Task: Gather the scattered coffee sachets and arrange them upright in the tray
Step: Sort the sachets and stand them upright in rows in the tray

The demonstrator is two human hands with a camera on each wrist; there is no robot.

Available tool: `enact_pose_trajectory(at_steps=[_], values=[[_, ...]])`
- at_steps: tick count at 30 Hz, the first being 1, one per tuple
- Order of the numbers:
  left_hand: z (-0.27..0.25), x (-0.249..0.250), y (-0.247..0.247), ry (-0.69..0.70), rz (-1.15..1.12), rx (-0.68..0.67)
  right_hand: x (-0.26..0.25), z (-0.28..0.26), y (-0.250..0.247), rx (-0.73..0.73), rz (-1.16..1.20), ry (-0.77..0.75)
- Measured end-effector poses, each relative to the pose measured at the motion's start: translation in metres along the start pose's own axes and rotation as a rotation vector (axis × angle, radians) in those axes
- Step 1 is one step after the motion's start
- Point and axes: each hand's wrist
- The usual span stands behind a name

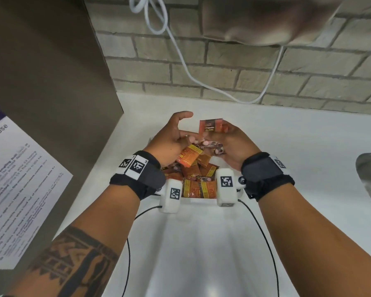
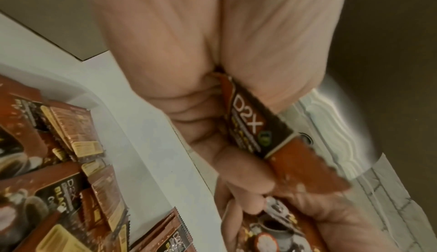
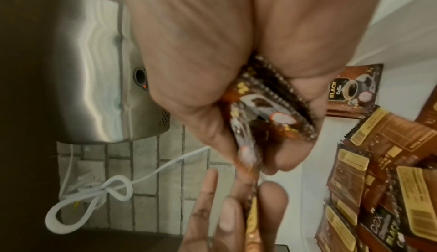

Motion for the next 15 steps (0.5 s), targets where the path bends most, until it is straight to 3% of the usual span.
enact_pose_trajectory(at_steps=[4, 7, 10, 15], values=[[0.005, -0.008, -0.008, -0.056, -0.060, 0.188, 0.005, 0.001, 0.000, 0.077, 0.135, 0.036], [0.005, -0.014, -0.009, -0.038, -0.070, 0.341, 0.009, -0.005, 0.009, -0.016, 0.107, 0.081], [0.004, -0.012, 0.001, -0.008, -0.195, 0.375, 0.013, -0.010, 0.023, -0.090, -0.006, 0.089], [0.000, -0.004, 0.006, -0.071, -0.281, 0.370, 0.015, -0.004, 0.022, 0.155, -0.357, -0.136]])
Point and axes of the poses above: each hand's wrist, its own z-axis towards the middle knuckle, its own y-axis out of the palm, x = y × z, and after that the axes turned 7 degrees about -z, right-handed
